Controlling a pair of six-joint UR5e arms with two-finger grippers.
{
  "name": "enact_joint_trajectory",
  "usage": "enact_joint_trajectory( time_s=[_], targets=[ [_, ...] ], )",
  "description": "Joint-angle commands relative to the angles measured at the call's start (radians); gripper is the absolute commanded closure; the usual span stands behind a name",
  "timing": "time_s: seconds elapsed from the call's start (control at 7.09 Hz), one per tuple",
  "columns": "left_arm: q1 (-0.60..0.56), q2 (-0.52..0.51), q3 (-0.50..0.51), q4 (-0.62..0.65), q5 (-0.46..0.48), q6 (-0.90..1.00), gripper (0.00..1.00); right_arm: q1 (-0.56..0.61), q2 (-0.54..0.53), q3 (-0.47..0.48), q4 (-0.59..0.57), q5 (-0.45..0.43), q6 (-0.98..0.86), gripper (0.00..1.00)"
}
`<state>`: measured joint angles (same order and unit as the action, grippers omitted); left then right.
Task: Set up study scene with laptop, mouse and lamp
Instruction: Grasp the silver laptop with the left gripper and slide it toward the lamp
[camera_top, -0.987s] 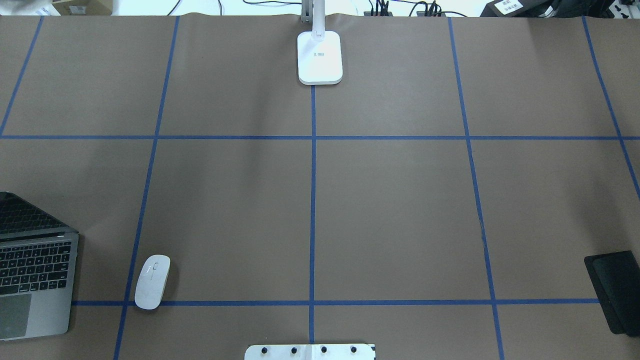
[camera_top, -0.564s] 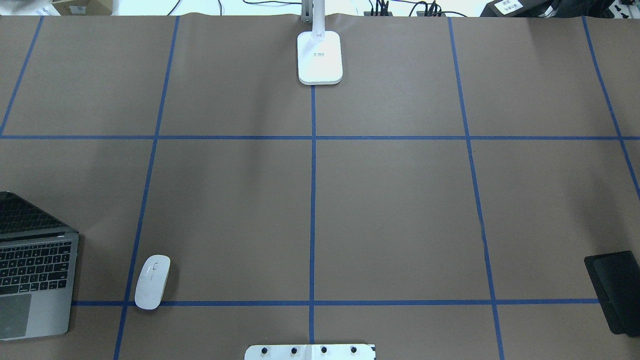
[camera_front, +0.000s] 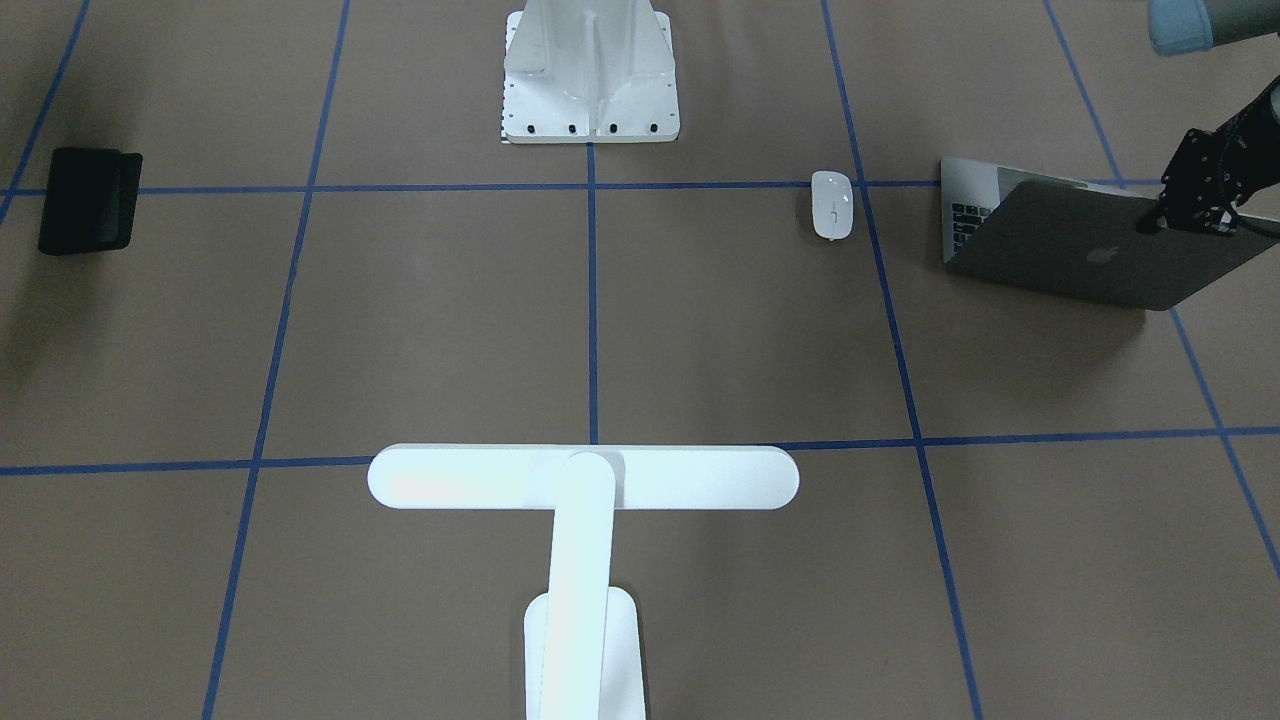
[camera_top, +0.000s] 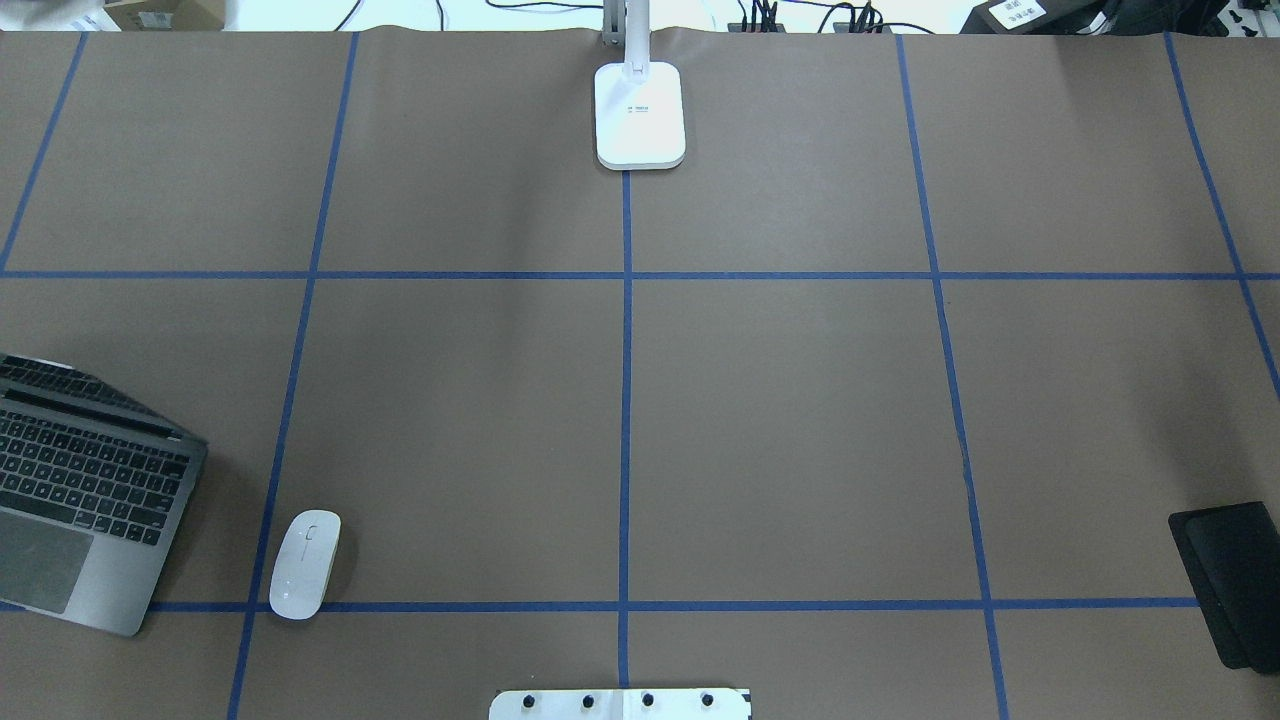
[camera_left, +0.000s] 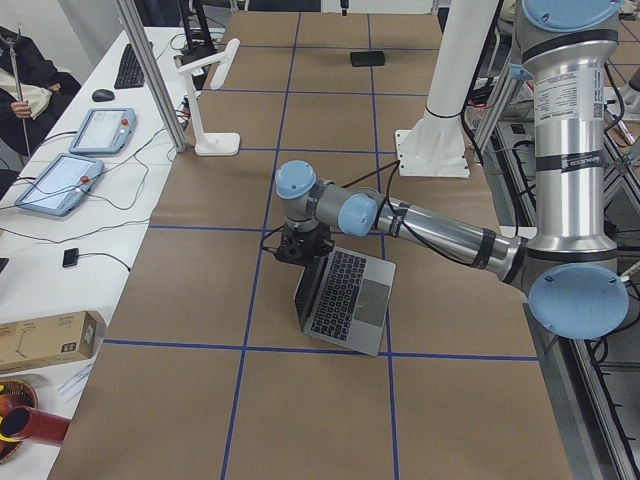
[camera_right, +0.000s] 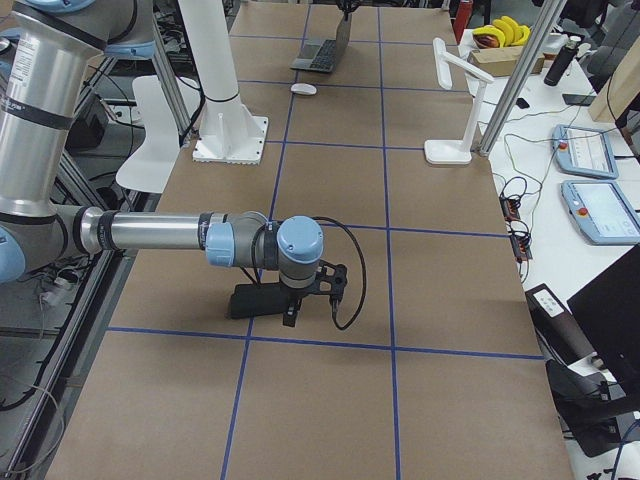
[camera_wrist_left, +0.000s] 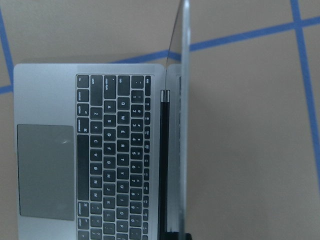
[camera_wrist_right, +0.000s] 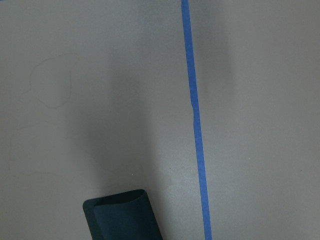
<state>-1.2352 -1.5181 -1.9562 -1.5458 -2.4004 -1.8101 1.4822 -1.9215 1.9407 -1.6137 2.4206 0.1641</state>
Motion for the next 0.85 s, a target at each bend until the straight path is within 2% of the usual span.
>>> enact_joint_trajectory(
  time_s=[0.0, 0.28, 0.56, 0.7],
  targets=[
    [0.0, -0.201, 0.042, 0.168, -0.006, -0.002, 1.0, 0.001, -0.007, 0.011, 0.0, 0.0, 0.0, 0.0],
    [0.0, -0.339, 0.077, 0.245, -0.055, -0.027, 1.0, 0.001, -0.007, 0.017, 0.0, -0.001, 0.0, 0.0],
    [0.058, -0.46, 0.121, 0.242, -0.054, -0.167, 1.0, 0.001, -0.007, 0.015, 0.0, -0.005, -0.001, 0.0],
    [0.1, -0.541, 0.175, 0.24, -0.049, -0.237, 1.0, 0.001, -0.007, 0.015, 0.0, -0.008, -0.001, 0.0]
  ],
)
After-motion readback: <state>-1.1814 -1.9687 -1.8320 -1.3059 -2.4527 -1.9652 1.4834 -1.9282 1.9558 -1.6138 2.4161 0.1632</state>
